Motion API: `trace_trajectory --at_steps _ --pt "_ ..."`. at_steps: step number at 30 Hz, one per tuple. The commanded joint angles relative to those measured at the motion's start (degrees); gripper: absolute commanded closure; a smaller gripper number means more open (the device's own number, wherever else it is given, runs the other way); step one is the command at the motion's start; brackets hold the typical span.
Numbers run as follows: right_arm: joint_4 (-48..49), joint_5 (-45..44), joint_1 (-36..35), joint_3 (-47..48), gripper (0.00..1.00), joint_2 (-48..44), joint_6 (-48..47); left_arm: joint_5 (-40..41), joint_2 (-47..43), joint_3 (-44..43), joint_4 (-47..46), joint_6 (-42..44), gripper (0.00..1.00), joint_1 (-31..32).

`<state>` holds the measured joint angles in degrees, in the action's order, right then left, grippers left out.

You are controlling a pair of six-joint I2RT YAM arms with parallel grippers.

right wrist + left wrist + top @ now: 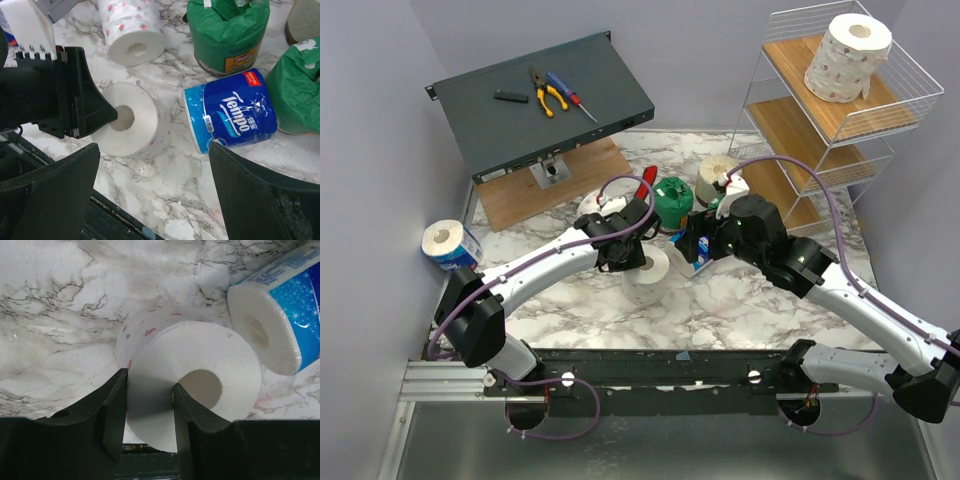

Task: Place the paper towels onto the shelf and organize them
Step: Place the paper towel at the center of the board.

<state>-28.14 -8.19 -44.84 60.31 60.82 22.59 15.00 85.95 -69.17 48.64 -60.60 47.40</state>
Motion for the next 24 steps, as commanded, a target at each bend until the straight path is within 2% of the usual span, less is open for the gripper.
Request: trace_trajectory --at_steps 1,4,6,9,14,18,21,24 --pt "0.7 -1.9 -1.3 -0.2 0.07 1.3 -1.8 -0.3 0.4 -0.6 -3.3 -1.6 0.63 0.4" --pt "1.2 -0.8 -1.2 -0.6 0.06 1.0 -2.1 -0.4 -0.4 0.4 -4.2 -0.7 0.40 0.4" --pt "1.1 0.2 -1.2 -0.4 0.06 1.1 -2.8 0.0 -1.0 1.0 -4.0 -0.3 0.21 0.4" --pt "0.0 0.6 -1.3 0.7 0.06 1.8 -4.0 0.9 -3.4 2.0 -3.3 -0.1 0.04 0.4" --pt "-0.8 -0.6 -3.8 2.7 0.07 3.0 -5.4 3.9 -12.2 5.1 -1.8 0.1 0.01 0.4" --pt "-1.4 -9.1 -12.6 5.4 0.08 7.3 -7.2 9.2 -21.5 9.4 0.9 -1.2 0.01 -0.6" --pt "-1.6 -15.1 -19.3 8.2 0.10 13.0 -8.6 10.6 -28.0 14.2 1.7 -2.4 0.01 -3.4" --pt "-1.1 -15.4 -21.3 10.3 0.15 18.1 -9.0 8.1 -33.2 20.3 -0.2 -2.6 0.01 -8.2"
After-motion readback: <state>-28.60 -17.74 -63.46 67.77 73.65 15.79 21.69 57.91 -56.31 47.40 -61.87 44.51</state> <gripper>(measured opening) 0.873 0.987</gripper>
